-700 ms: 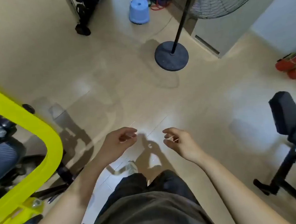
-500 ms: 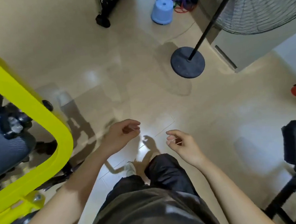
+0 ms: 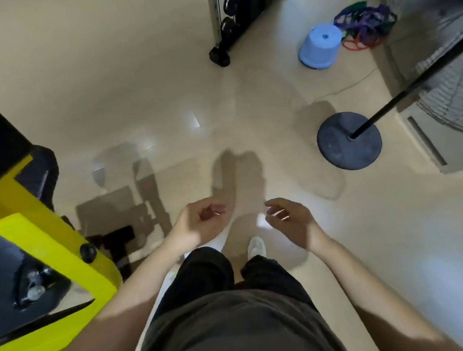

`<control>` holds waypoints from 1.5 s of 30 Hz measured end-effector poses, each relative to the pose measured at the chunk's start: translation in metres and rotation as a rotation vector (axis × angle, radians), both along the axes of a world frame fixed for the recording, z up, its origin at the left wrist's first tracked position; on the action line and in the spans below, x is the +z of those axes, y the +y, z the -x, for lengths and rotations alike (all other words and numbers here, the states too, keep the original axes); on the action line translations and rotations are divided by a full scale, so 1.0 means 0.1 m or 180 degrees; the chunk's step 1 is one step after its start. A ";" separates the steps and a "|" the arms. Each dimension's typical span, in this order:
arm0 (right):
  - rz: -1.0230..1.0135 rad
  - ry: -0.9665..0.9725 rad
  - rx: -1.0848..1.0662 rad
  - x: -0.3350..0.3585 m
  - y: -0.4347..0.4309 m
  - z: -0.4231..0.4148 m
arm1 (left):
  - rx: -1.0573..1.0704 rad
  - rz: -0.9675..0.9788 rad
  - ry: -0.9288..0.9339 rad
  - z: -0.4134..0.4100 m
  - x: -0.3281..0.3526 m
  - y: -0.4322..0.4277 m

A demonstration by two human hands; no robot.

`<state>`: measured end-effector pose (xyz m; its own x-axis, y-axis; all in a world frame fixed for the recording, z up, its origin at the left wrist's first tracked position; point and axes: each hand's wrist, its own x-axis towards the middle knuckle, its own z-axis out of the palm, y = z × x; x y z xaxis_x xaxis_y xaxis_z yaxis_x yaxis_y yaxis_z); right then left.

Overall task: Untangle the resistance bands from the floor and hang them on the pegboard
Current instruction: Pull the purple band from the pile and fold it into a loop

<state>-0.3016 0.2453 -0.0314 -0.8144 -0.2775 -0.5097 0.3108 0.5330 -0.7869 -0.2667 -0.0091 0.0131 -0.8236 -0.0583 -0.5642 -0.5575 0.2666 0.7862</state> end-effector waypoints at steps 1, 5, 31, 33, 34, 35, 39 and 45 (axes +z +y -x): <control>-0.0001 0.0014 0.0056 0.02 -0.02 0.20 | 0.0013 -0.0014 0.0015 0.12 0.03 -0.02; 0.0000 0.0049 0.0105 0.07 -0.18 0.92 | 0.0019 -0.0080 0.0095 0.65 0.02 -0.19; 0.0115 0.0072 -0.0708 -0.11 -0.93 5.32 | -0.1130 0.0132 0.0260 6.02 -0.10 -0.84; 0.0092 0.0148 -0.0730 -0.08 -0.84 5.75 | -0.1192 0.0160 0.0205 6.47 -0.08 -0.72; 0.0090 0.0191 -0.0757 -0.07 -0.79 5.95 | -0.1241 0.0154 0.0207 6.69 -0.06 -0.66; 0.0089 0.0216 -0.0750 -0.04 -0.74 6.16 | -0.1315 0.0157 0.0230 6.90 -0.05 -0.59; -0.0096 0.0190 -0.0708 0.04 -0.48 6.95 | -0.1558 0.0285 0.0310 7.73 -0.04 -0.42; -0.0310 0.0152 -0.0870 0.00 -0.15 8.03 | -0.1620 0.0122 0.0309 8.85 -0.21 -0.19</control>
<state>-1.1050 0.2301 -0.0312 -0.8759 0.0037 -0.4824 0.4170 0.5085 -0.7533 -1.1519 -0.0277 -0.0084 -0.8013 0.3443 -0.4892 -0.2748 0.5146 0.8122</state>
